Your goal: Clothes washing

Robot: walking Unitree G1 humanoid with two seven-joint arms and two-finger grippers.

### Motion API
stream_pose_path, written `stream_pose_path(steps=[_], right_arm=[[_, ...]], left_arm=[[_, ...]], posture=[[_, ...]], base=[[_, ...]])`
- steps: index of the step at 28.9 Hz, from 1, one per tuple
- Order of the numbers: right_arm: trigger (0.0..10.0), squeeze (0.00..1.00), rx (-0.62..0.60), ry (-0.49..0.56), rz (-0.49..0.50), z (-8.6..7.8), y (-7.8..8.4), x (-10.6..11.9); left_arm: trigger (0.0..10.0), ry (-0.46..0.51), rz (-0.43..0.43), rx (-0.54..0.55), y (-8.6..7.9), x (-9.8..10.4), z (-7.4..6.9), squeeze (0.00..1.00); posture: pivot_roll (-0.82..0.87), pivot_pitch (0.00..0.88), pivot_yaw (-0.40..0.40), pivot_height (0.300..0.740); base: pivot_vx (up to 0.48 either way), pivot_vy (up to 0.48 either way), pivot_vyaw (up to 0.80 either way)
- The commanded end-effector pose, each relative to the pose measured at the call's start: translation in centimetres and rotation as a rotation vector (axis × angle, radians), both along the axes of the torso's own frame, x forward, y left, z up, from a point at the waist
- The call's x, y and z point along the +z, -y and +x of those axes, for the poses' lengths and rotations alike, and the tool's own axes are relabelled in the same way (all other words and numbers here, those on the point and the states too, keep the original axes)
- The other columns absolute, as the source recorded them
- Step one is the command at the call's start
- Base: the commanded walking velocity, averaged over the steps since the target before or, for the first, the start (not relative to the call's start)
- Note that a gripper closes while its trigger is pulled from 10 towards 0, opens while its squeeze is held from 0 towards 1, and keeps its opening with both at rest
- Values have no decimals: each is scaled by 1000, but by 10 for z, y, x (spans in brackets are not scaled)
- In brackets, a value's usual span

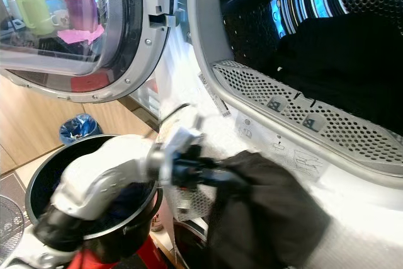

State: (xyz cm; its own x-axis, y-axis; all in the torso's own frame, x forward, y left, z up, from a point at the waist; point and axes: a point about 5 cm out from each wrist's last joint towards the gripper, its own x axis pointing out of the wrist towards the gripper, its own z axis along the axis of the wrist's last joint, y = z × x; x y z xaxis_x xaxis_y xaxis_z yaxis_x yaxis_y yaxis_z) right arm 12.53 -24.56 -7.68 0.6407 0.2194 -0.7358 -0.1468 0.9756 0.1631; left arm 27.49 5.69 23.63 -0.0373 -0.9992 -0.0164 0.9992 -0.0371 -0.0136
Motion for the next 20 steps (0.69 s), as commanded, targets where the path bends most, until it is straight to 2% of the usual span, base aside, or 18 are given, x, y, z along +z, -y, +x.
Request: stream_pose_path(steps=[1,2,3,4,5,6,7,8,11,14,19,20], right_arm=[[10000,0,48,64,-30,1,11,10],[10000,0,48,64,-30,1,11,10],[10000,0,79,71,-24,-9,21,15],[10000,0,98,74,-19,-14,23,17],[10000,0,150,109,33,-25,27,28],[10000,741,163,122,64,-29,27,33],[10000,741,177,137,94,-33,28,39],[10000,1000,197,156,123,-36,28,46],[10000,1000,312,213,257,-47,15,74],[10000,1000,373,242,342,-51,3,95],[10000,1000,428,248,379,-50,-10,105],[10000,1000,442,255,379,-46,-17,106]], left_arm=[[0,21,16,-17,0,-1,-5,0],[0,21,16,-17,0,-1,-5,0],[0,5,47,-4,-4,-9,-5,0],[0,-4,59,-2,-6,-12,-6,0],[0,-16,114,6,-9,-23,-8,0],[0,-23,137,5,-10,-28,-9,0],[0,-25,159,4,-11,-32,-10,0],[0,-25,193,1,-11,-39,-11,0],[0,-33,303,3,-10,-65,-12,0],[0,-65,342,-7,-7,-82,-15,0],[0,-73,367,-47,-1,-93,-19,0],[0,-61,384,-73,4,-96,-21,0]], posture=[[290,84,-60,740],[290,84,-60,740],[288,84,-61,740],[288,84,-61,740],[283,88,-59,740],[279,88,-59,740],[279,88,-59,740],[269,89,-57,740],[250,89,-52,740],[239,87,-49,740],[224,75,-48,740],[206,68,-49,740]], base=[[0,0,0],[0,0,0],[0,0,0],[0,0,0],[0,0,0],[0,0,0],[0,0,0],[0,0,0],[0,0,0],[0,0,0],[0,0,0],[0,0,0]])
